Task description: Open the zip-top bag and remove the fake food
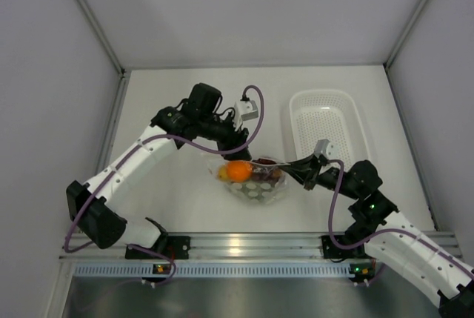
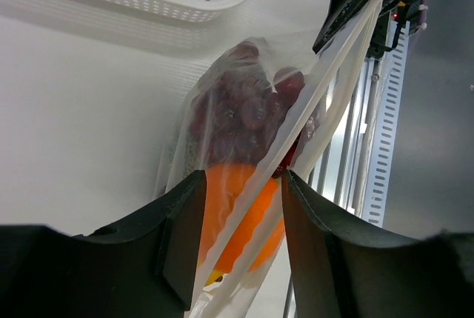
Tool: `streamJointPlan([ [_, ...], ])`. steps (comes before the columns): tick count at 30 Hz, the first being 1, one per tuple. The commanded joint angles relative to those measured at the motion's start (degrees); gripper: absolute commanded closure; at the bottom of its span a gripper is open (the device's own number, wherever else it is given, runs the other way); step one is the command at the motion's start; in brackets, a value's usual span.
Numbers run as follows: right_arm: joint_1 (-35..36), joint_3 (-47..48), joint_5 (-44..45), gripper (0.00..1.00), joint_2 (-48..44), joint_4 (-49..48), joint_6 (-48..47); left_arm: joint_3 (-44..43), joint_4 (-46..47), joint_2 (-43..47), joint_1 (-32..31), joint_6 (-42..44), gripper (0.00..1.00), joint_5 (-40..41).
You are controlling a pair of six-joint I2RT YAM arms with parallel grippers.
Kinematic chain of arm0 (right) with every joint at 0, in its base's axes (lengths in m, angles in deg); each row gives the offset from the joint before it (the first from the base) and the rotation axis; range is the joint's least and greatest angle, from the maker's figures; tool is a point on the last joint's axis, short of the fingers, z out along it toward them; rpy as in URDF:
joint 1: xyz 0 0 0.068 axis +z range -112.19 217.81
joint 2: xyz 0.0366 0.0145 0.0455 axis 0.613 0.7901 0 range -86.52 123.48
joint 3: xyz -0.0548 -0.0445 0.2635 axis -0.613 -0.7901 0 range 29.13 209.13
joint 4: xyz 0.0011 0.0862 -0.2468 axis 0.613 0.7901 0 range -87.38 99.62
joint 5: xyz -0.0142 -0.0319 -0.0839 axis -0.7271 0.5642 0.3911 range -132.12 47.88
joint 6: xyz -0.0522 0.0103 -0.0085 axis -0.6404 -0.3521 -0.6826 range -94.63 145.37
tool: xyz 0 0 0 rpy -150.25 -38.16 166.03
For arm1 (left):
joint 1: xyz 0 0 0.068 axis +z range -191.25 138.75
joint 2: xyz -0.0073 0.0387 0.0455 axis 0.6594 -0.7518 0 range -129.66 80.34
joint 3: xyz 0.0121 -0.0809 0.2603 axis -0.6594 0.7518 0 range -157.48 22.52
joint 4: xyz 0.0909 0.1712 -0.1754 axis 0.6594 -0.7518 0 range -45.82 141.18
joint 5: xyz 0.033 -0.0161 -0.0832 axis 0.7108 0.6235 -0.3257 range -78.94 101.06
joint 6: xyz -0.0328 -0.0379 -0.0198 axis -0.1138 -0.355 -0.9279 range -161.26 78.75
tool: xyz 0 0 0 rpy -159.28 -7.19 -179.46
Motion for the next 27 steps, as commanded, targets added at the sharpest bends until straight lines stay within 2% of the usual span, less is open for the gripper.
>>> streamJointPlan([
  [1, -0.8, 1.9, -0.7, 1.0, -0.3, -5.3, -0.1, 0.4, 1.6, -1.1, -0.6, 0.4, 0.5, 1.0],
  [3, -0.8, 2.0, -0.8, 1.0, -0.4, -5.5, 0.0, 0.3, 1.6, -1.6, -1.0, 0.3, 0.51, 2.3],
  [5, -0.8, 2.1, -1.1, 1.0, -0.4, -5.5, -0.1, -0.3, 1.6, -2.0, -1.0, 0.0, 0.58, 2.5],
  [8, -0.7, 2.0, -0.7, 1.0, 0.3, -5.4, -0.3, -1.0, 1.6, -1.8, -1.0, -0.2, 0.84, 3.9],
  [9, -0.8, 2.1, -0.5, 1.0, 0.6, -5.4, -0.4, -1.5, 1.6, -1.7, -1.0, -0.4, 0.96, 4.8],
  [10, -0.8, 2.2, 0.7, 1.0, 1.1, -5.3, -0.1, -1.8, 1.6, -1.1, -1.0, -1.3, 1.0, 6.0],
  [13, -0.8, 4.4, 2.9, 0.97, 4.6, -4.6, 0.0, -3.0, 1.7, 0.8, -1.0, -5.7, 1.0, 17.4],
  [14, -0.8, 6.4, 3.5, 0.96, 7.3, -4.3, 0.2, -3.3, 1.6, 1.2, -1.0, -6.9, 1.0, 25.0],
  [18, -0.8, 12.9, 7.0, 0.89, 15.3, -1.0, 1.6, -3.2, 1.6, 4.5, -1.0, -13.4, 1.0, 39.0],
  [20, -0.8, 16.5, 8.0, 0.86, 19.6, 0.6, 3.2, -1.3, 1.6, 6.9, -1.0, -16.0, 1.0, 40.4],
  [21, -0.8, 17.8, 8.7, 0.86, 20.9, 1.1, 3.6, -0.4, 1.6, 8.2, -1.0, -18.8, 1.0, 45.9],
  [24, -0.8, 22.4, 10.8, 0.79, 24.4, 4.4, 5.8, 2.6, 1.6, 9.7, -0.9, -25.7, 1.0, 52.4],
  [26, -0.9, 24.9, 11.5, 0.71, 25.5, 5.4, 8.5, 3.7, 1.7, 10.9, -0.9, -31.4, 1.0, 52.7],
  [27, -0.8, 25.9, 11.1, 0.7, 25.9, 6.6, 9.4, 4.0, 1.7, 11.2, -0.9, -33.9, 1.0, 52.8],
])
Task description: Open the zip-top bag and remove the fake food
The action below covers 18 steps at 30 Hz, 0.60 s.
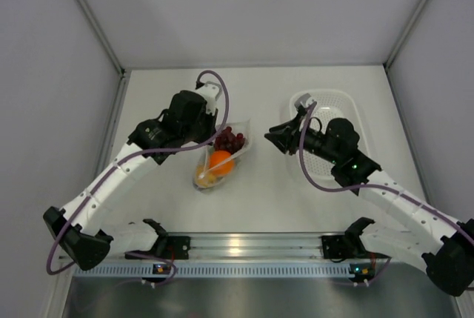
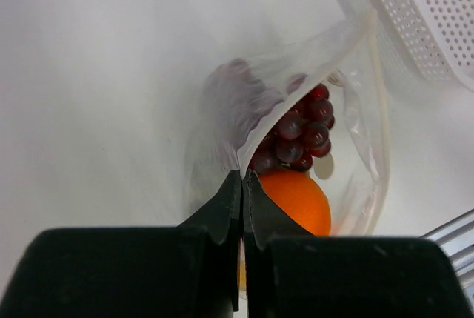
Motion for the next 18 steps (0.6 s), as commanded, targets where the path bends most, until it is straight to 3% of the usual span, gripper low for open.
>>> streamJointPlan([
  [1, -0.8, 5.9, 0.1, 0.69, 1.2, 3.4, 5.6, 1.4, 1.7, 1.7, 0.3, -15.2, 1.0, 6.8],
  [7, 1.9, 15.4, -1.5, 0.6, 6.4, 13.9, 11.4, 3.2, 1.9, 1.4, 0.2, -25.0, 1.0, 5.6],
  [11, 9.4, 20.3, 2.4, 0.46, 11.2, 17.4, 12.7, 4.1, 2.3, 2.3, 0.2, -28.8, 1.0, 7.8],
  [16, 15.5, 26.2, 9.3, 0.47, 17.8, 20.3, 16.1, 5.3, 3.5, 5.0, 0.2, -34.2, 1.0, 7.5],
  [18, 16.8, 27.8, 11.5, 0.52, 20.1, 20.3, 18.6, 5.8, 3.5, 6.0, 0.2, -36.5, 1.0, 7.7],
])
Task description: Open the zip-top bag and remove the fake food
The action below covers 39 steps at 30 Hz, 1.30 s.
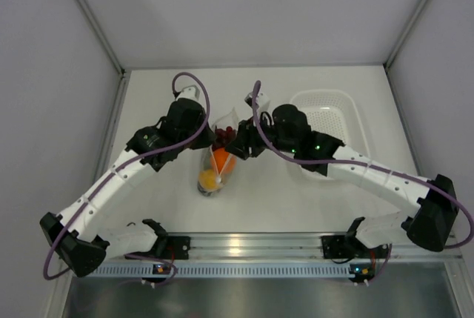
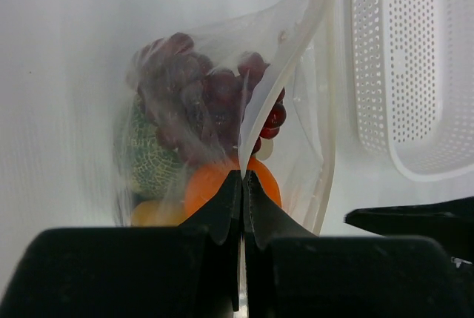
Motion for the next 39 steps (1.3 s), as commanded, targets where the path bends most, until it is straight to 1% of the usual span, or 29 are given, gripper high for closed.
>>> streamJointPlan([
  [1, 1.9, 4.4, 5.6, 0.53, 3.0, 1.6, 6.6, 0.7, 2.6, 3.4, 0.1, -6.5, 1.0, 1.1],
  [3, 2.3, 5.0, 7.4, 0.54, 4.2, 1.3, 10.0, 1.7, 3.0, 4.7, 0.1, -8.5, 1.0, 1.7],
  [8, 3.8, 7.6, 7.9, 0.56, 9.5, 2.3, 12.9, 3.4, 4.4, 6.8, 0.0, -11.2, 1.0, 3.5],
  [9, 4.4, 8.8, 9.4, 0.56, 10.4, 3.7, 12.0, 3.5, 4.4, 7.0, 0.0, -11.4, 1.0, 3.8],
  [10, 4.9, 10.2, 11.4, 0.56, 11.3, 9.2, 11.3, 3.6, 4.4, 7.2, 0.0, -11.5, 1.0, 4.7],
  [11, 6.5, 12.7, 12.9, 0.54, 12.5, 11.6, 10.3, 3.7, 4.4, 7.4, 0.0, -11.8, 1.0, 5.3],
  [12, 7.4, 13.2, 17.6, 0.53, 12.7, 13.8, 9.2, 4.1, 4.4, 7.7, -0.1, -12.2, 1.0, 5.7],
  [13, 8.1, 13.2, 19.1, 0.52, 12.6, 16.1, 9.0, 4.3, 4.4, 7.7, -0.1, -12.3, 1.0, 6.3],
  [14, 9.0, 12.9, 20.2, 0.47, 12.4, 17.0, 8.9, 4.6, 4.4, 7.9, -0.1, -12.5, 1.0, 7.1],
  [15, 9.5, 12.3, 21.6, 0.44, 12.1, 17.3, 8.9, 5.0, 4.4, 8.1, -0.1, -13.2, 1.0, 7.5],
  [16, 9.8, 11.0, 22.2, 0.37, 11.6, 17.4, 8.9, 5.6, 4.5, 8.2, -0.1, -13.7, 1.0, 7.9],
  [18, 10.4, 10.2, 23.0, 0.31, 11.6, 17.5, 8.4, 6.4, 5.2, 8.3, -0.5, -13.7, 1.0, 8.5],
  [19, 10.7, 10.1, 23.8, 0.27, 11.7, 18.0, 8.4, 6.7, 5.1, 8.1, -0.6, -13.7, 1.0, 8.8],
  [20, 11.2, 9.6, 24.6, 0.2, 11.9, 18.2, 8.5, 6.8, 5.1, 8.1, -0.6, -13.7, 1.0, 9.6],
  [22, 11.8, 7.5, 24.4, 0.15, 12.4, 16.6, 8.7, 7.4, 5.1, 8.1, -0.7, -13.5, 1.0, 10.4],
  [23, 12.0, 6.8, 23.5, 0.15, 12.6, 14.5, 9.0, 7.8, 5.1, 8.2, -0.7, -13.7, 1.0, 10.7],
  [25, 12.0, 5.9, 22.4, 0.14, 14.4, 13.4, 10.3, 8.2, 5.2, 9.0, -0.7, -14.4, 1.0, 12.0],
  [30, 12.1, 7.9, 21.4, 0.14, 18.9, 15.3, 12.6, 9.9, 5.4, 10.6, -0.7, -15.3, 1.0, 12.6],
  [33, 12.1, 6.3, 20.0, 0.15, 19.8, 12.8, 14.5, 10.8, 5.4, 11.4, -0.8, -16.2, 1.0, 12.7],
  [36, 12.1, 4.3, 17.9, 0.28, 20.0, 9.4, 16.2, 12.5, 5.9, 12.7, -1.3, -16.9, 1.0, 13.2],
  [37, 12.1, 3.9, 17.4, 0.41, 19.6, 8.7, 16.5, 12.7, 6.1, 12.9, -1.4, -17.0, 1.0, 13.1],
  [39, 12.2, 3.8, 17.7, 0.48, 18.6, 8.7, 16.5, 12.9, 6.1, 13.3, -1.4, -16.7, 1.0, 13.0],
])
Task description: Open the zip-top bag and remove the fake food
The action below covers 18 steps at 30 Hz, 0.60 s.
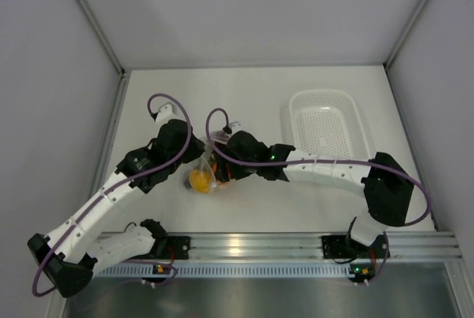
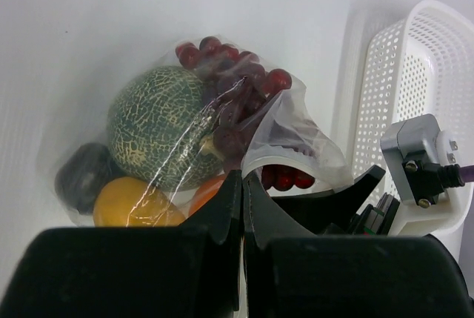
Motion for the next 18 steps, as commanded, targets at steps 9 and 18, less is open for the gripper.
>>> streamJointPlan([
  [9, 1.2, 2.6, 2.4, 0.62, -6.3, 0.7, -2.0, 0.2, 3.3, 0.6, -0.4, 0.0, 1.0, 1.3],
  [18, 0.8, 3.7, 3.6, 0.68, -12.0, -0.4, -4.8, 0.2, 4.0, 0.7, -0.3, 0.6, 1.0, -0.2],
])
